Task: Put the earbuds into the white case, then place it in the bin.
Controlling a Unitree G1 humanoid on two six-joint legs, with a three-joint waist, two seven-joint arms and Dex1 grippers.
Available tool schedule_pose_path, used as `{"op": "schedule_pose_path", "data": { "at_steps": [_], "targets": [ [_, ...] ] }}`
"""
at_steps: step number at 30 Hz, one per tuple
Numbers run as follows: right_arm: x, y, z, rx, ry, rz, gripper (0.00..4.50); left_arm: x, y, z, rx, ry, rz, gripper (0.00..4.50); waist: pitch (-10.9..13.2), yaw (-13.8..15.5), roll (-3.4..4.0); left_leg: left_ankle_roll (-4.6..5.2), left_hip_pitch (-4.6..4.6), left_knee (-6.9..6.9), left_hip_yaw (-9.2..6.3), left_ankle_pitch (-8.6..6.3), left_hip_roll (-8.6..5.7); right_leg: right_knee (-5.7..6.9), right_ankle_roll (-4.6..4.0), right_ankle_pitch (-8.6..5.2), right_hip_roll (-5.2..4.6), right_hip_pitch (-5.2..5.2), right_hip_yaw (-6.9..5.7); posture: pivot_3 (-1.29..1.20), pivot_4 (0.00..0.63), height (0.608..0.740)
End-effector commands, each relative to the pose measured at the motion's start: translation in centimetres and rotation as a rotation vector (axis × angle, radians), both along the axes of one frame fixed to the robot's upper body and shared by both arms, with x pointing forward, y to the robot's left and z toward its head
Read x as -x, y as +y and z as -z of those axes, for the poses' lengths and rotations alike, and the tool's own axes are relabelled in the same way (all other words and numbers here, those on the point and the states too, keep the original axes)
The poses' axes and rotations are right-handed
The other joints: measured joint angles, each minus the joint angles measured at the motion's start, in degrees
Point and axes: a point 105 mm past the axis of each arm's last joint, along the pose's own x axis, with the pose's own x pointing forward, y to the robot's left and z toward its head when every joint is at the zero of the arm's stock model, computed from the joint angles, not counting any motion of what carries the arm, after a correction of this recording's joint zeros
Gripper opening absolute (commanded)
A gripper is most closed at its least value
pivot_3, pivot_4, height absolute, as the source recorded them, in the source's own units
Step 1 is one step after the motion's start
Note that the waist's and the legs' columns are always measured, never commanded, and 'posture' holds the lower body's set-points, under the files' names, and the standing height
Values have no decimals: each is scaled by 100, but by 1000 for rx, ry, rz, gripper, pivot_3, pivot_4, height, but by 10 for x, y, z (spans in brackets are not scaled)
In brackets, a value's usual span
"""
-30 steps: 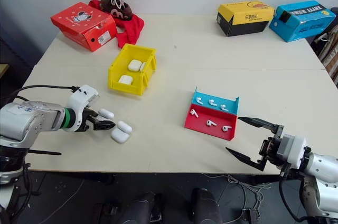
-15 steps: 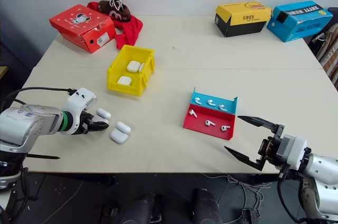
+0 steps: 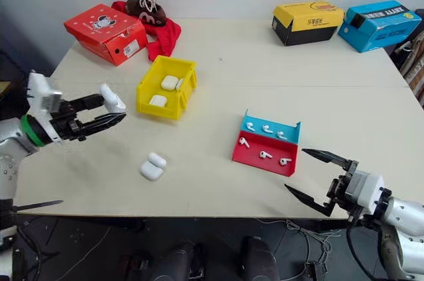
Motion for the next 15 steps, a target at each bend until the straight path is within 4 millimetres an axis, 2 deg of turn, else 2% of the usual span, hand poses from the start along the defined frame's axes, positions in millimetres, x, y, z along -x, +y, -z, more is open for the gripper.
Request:
{"op": "schedule_pose_path", "data": {
  "at_steps": [1, 3, 6, 9, 10, 12, 15],
  "targets": [
    [9, -28, -4, 101, 77, 208, 4500, 38, -45, -9, 53, -90, 270, 2781, -1, 39, -7, 4, 1, 2, 4, -3, -1, -1, 3, 2, 2, 2, 4, 0, 150, 740],
    [23, -48, 6, 176, 157, 329, 4500, 53, -68, -6, 117, -113, 351, 2781, -1, 72, -7, 6, -1, 3, 5, -5, 0, -15, 10, 5, 4, 7, 6, 0, 150, 740],
    [41, -64, 15, 207, 223, 389, 4500, 65, -93, 1, 197, -84, 434, 2781, -4, 53, -15, 12, 7, 2, 12, -12, 5, -46, 23, 13, 17, 29, 11, 0, 150, 740],
    [42, -76, 18, 284, 300, 482, 4500, 71, -109, 4, 246, -79, 484, 2781, -5, 5, -15, 23, 32, 1, 33, -19, 9, -51, 28, 15, 25, 46, 33, 0, 150, 740],
    [37, -75, 14, 272, 307, 494, 4500, 71, -112, 5, 256, -80, 488, 2781, -5, -12, -15, 22, 35, 1, 35, -21, 13, -51, 28, 15, 29, 47, 37, 0, 150, 740],
    [27, -58, 0, 229, 317, 415, 4500, 71, -118, 6, 268, -80, 503, 2781, -6, -52, -14, 22, 36, 2, 39, -21, 20, -52, 27, 15, 37, 44, 43, 0, 150, 740],
    [8, -21, -22, 217, 336, 254, 4500, 75, -124, 9, 275, -47, 567, 2781, -9, -112, -8, 21, 36, 2, 40, -22, 27, -54, 24, 14, 45, 43, 48, 0, 150, 740]
  ]
}}
